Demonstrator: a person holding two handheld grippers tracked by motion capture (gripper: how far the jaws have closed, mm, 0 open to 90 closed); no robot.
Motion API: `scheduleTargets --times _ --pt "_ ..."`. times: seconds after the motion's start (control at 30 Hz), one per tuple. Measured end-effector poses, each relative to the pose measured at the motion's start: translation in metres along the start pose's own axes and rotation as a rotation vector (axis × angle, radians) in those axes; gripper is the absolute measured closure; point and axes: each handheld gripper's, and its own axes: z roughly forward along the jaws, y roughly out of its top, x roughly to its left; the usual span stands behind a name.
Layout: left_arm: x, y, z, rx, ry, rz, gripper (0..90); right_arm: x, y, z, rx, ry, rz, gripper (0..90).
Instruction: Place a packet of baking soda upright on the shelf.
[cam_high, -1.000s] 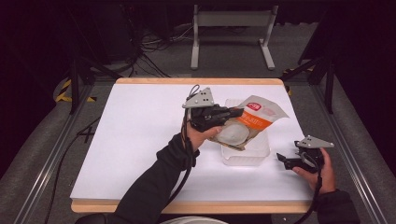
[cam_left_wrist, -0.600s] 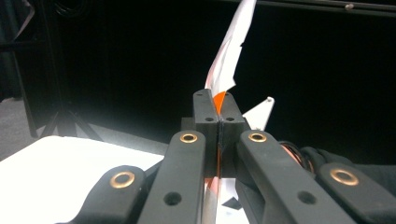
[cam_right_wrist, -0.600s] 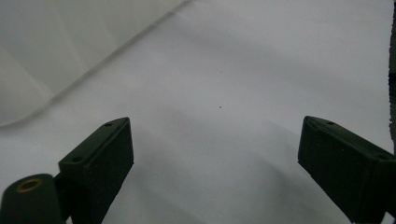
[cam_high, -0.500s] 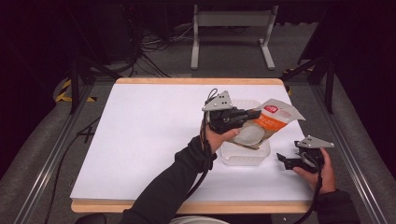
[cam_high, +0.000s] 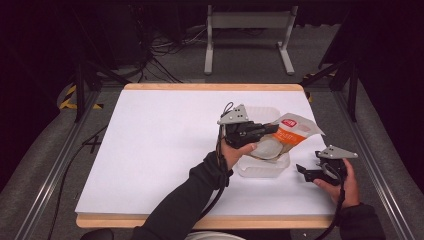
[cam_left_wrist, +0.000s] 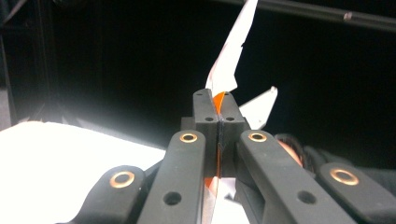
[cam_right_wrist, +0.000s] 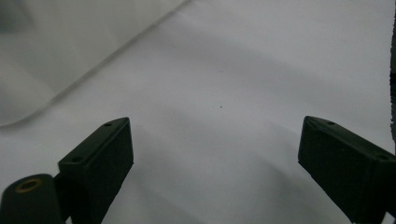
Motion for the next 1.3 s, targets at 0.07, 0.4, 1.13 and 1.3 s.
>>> scheduleTargets --times 0.07,0.4,1.13,1.3 --pt "0.002 -0.006 -0.002 0.031 0.003 -0.005 89.9 0.000 0.000 0.000 0.001 -0.002 -0.002 11.0" --pt "0.013 -0.026 -0.022 0.077 -0.001 -0.023 89.9 0.001 0.000 0.000 0.004 -0.005 -0.001 10.9" --pt "0.001 -0.007 0.009 0.429 0.030 0.162 55.3 0.001 0.000 0.000 0.005 -0.004 -0.004 10.8" --pt "0.000 -0.008 0.016 0.506 0.017 0.194 73.6 0.001 0.000 0.001 0.005 -0.001 -0.004 10.9"
